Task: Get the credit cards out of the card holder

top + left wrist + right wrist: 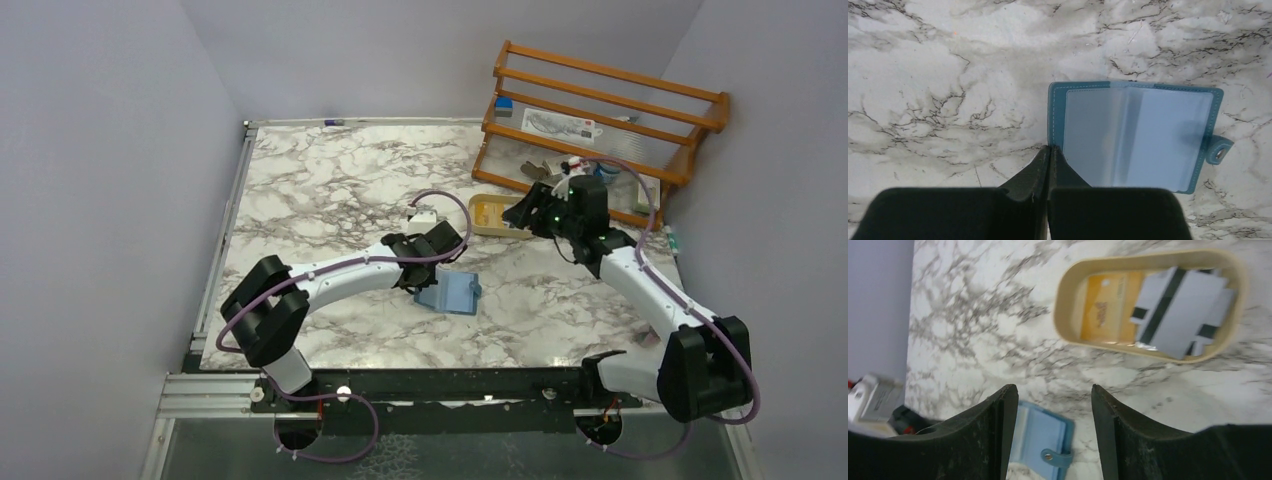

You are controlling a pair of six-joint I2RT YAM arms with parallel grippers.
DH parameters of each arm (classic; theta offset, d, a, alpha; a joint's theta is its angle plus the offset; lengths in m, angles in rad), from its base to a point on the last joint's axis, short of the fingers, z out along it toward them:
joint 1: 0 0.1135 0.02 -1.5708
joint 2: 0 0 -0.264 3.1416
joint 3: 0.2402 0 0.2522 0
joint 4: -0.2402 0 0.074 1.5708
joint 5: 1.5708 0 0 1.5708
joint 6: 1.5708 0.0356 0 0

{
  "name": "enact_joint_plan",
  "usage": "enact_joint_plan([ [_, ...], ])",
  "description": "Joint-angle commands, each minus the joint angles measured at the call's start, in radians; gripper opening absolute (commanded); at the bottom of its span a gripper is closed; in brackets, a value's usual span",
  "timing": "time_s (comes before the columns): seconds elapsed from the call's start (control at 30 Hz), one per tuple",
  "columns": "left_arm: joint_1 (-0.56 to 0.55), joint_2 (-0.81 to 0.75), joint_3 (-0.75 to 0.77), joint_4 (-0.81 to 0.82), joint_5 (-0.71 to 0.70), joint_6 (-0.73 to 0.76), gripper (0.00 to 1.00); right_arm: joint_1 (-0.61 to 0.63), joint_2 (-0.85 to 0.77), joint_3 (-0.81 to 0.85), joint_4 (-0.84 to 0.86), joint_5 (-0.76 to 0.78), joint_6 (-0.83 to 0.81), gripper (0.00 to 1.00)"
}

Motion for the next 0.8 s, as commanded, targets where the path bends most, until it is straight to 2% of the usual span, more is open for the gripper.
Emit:
enact_joint_plan([
  [0.0, 0.015, -0.044, -0.068, 0.126, 0.068, 0.000, 0.00, 0.141, 0.009, 0.017, 0.081, -0.051, 0.021, 0.60],
  [0.2, 0.039, -0.052, -0.194, 0.217, 0.087, -0.050, 0.00, 0.242, 0.117, -0.052, 0.355, -0.278, 0.170, 0.60],
  [0.53, 0.043, -0.017, -0.333, 0.341, 0.111, -0.094, 0.00, 0.441, 0.345, -0.085, 0.479, -0.250, 0.251, 0.59],
  [0.77, 0.059, -0.026, -0.379, 0.375, 0.122, -0.090, 0.00, 0.488, 0.392, -0.112, 0.468, -0.223, 0.269, 0.58],
])
